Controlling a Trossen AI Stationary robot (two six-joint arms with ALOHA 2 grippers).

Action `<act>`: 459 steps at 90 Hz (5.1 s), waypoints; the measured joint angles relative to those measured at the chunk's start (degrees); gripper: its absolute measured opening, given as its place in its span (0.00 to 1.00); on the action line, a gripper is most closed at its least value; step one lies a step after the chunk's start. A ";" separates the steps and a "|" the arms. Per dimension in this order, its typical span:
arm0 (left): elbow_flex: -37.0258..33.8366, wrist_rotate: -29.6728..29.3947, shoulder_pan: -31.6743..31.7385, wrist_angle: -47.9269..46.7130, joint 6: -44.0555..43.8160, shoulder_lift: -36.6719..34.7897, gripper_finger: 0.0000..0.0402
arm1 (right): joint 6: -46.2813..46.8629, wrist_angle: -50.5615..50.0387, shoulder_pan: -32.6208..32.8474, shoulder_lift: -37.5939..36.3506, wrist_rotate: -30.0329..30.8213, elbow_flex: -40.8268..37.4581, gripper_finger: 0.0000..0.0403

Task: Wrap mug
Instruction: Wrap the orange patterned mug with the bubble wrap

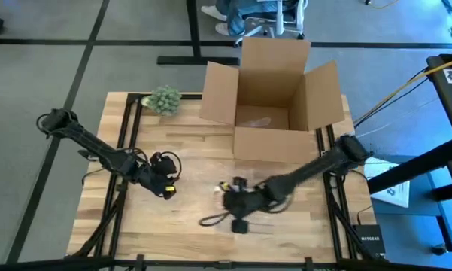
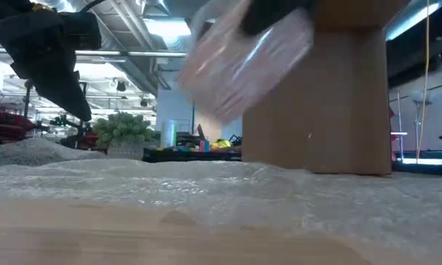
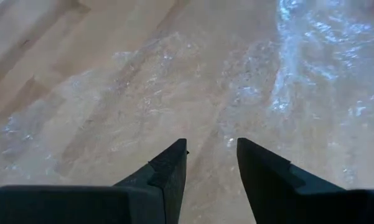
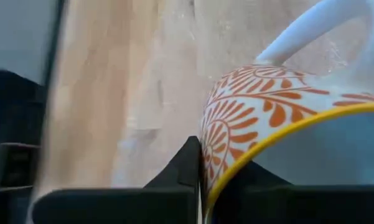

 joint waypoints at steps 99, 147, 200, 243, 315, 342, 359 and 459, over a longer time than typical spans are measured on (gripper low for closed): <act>0.00 0.61 -0.23 0.75 1.83 -0.01 0.31 | -6.01 -18.45 -5.16 15.60 -3.98 26.72 0.41; 0.00 4.06 -1.67 0.64 1.36 0.00 0.31 | 5.12 -34.39 3.79 9.08 -4.12 10.41 0.45; 0.00 4.12 -2.91 4.54 -2.04 4.22 0.31 | 17.87 -29.35 12.86 5.62 -2.54 -5.09 0.45; 0.00 3.93 -2.73 8.42 -0.11 4.17 0.31 | 47.02 -35.63 21.01 -6.92 3.29 -8.13 0.45; 0.01 2.46 -2.41 11.41 4.25 4.15 0.31 | 70.81 7.68 25.09 -19.94 9.10 -43.12 0.38; 0.01 0.04 -2.34 11.39 4.54 4.15 0.31 | 34.73 28.44 18.31 -19.94 20.66 -40.79 0.03; 0.02 -0.58 -2.34 11.40 5.72 4.15 0.31 | 3.35 40.28 12.15 -19.94 23.03 -34.29 0.01; 6.51 5.62 1.94 27.38 19.66 13.33 0.31 | -18.30 11.90 -4.81 6.00 4.46 1.91 0.00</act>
